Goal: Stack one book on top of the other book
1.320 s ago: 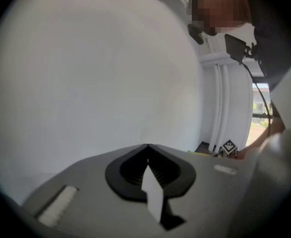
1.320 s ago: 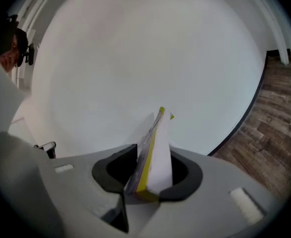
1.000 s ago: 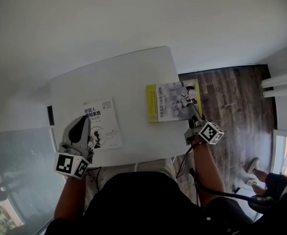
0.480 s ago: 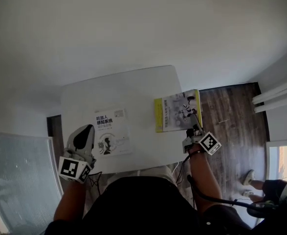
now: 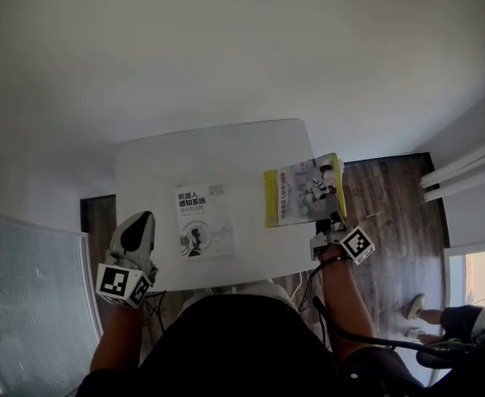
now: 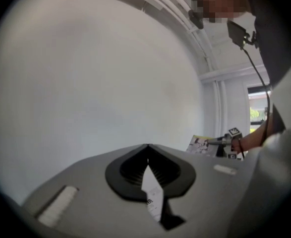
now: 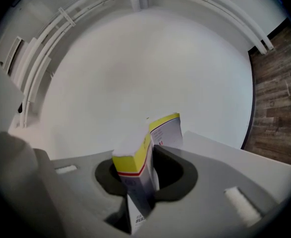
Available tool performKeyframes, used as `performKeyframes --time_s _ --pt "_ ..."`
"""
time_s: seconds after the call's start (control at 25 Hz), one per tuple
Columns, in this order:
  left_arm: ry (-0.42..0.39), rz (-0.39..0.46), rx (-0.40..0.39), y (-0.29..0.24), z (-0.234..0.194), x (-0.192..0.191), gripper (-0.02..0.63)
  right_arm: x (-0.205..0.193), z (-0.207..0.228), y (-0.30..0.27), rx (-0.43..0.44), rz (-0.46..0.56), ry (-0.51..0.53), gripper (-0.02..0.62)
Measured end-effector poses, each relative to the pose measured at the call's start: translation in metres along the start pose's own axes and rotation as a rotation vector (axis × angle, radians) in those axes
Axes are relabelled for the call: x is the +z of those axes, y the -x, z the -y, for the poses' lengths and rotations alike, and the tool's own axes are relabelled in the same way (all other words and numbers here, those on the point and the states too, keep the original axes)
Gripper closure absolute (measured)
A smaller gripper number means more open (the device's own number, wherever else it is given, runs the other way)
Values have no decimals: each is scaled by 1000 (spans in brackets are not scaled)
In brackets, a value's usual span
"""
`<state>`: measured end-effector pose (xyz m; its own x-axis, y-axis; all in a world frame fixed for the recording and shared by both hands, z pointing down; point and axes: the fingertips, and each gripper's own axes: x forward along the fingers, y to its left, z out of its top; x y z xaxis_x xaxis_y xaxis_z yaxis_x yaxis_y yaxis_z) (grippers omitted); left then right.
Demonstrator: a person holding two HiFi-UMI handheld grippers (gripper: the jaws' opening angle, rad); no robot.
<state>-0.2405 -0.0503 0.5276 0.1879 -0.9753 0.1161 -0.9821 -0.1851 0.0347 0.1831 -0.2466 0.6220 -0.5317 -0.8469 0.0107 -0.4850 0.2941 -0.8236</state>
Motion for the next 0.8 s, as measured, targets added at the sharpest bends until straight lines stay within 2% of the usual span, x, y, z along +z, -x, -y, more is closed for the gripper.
performKeyframes --time_s 0.12,0.32,0.48,0.8 --pt "10 9 14 9 -9 -1 600 -7 -12 -3 2 -19 -6 515" --pt "57 24 38 18 -45 -43 601 -48 -15 -26 26 -65 8 514" --pt "52 37 67 35 -44 -13 601 -46 -52 -28 94 -85 -54 512" --pt "57 40 124 68 -55 -4 601 -81 -92 -46 176 -157 -85 512"
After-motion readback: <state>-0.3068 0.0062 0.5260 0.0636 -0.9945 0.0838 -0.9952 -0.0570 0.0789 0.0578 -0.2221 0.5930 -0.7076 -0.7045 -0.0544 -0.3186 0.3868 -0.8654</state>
